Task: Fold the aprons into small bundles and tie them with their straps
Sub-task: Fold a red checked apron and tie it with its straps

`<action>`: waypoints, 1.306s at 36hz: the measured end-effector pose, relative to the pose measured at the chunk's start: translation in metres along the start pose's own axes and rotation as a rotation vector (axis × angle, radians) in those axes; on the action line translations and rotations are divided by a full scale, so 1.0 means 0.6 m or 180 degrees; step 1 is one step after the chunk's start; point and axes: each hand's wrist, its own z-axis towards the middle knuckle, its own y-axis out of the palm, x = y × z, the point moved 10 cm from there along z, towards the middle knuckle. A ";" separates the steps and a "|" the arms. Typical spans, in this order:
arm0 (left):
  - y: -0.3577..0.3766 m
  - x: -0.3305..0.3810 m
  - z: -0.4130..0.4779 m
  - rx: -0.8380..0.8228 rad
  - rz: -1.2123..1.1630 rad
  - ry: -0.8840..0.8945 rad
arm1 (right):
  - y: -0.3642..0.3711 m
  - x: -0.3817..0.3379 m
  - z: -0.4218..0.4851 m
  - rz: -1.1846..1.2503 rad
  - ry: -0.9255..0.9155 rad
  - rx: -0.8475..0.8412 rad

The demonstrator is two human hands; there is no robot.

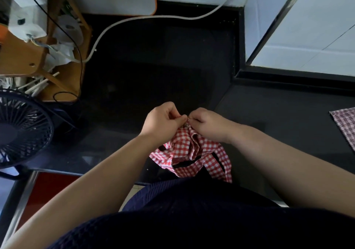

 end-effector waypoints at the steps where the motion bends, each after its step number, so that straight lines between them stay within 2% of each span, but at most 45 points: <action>1: 0.003 -0.003 0.002 -0.0077 -0.0084 -0.0113 | -0.002 -0.003 -0.002 -0.0199 -0.0109 0.0079; 7: 0.013 -0.007 0.009 -0.0306 -0.0286 -0.0484 | -0.028 -0.025 -0.011 -0.0712 -0.0678 0.0598; 14: 0.014 -0.028 0.024 -0.0296 -0.0737 -0.1028 | -0.057 -0.025 -0.020 -0.0560 -0.0803 0.1224; 17: 0.016 -0.039 0.025 -0.0294 -0.1030 -0.1295 | -0.065 -0.045 -0.032 -0.0999 -0.0943 0.1668; 20: 0.022 -0.044 0.022 -0.0365 -0.1133 -0.1392 | -0.061 -0.039 -0.033 -0.1210 -0.0841 0.1821; 24: 0.019 -0.045 0.019 -0.0283 -0.1284 -0.1346 | -0.046 -0.029 -0.025 -0.1010 -0.0609 0.1576; 27: 0.015 -0.046 0.016 -0.0166 -0.1359 -0.1259 | -0.033 -0.008 -0.012 -0.0355 -0.0278 0.1141; 30: 0.018 -0.046 0.012 -0.0166 -0.1438 -0.1246 | -0.028 -0.004 -0.004 0.0154 -0.0241 0.0807; 34: 0.021 -0.048 0.009 -0.0100 -0.1517 -0.1287 | -0.031 -0.004 -0.004 0.0823 -0.0098 0.0653; 39: 0.019 -0.046 0.011 -0.0051 -0.1481 -0.1238 | -0.004 0.033 0.000 0.2001 0.0547 0.0256; 47: 0.024 -0.050 0.006 -0.0002 -0.1652 -0.1230 | -0.023 0.009 0.009 0.1285 0.0082 0.0447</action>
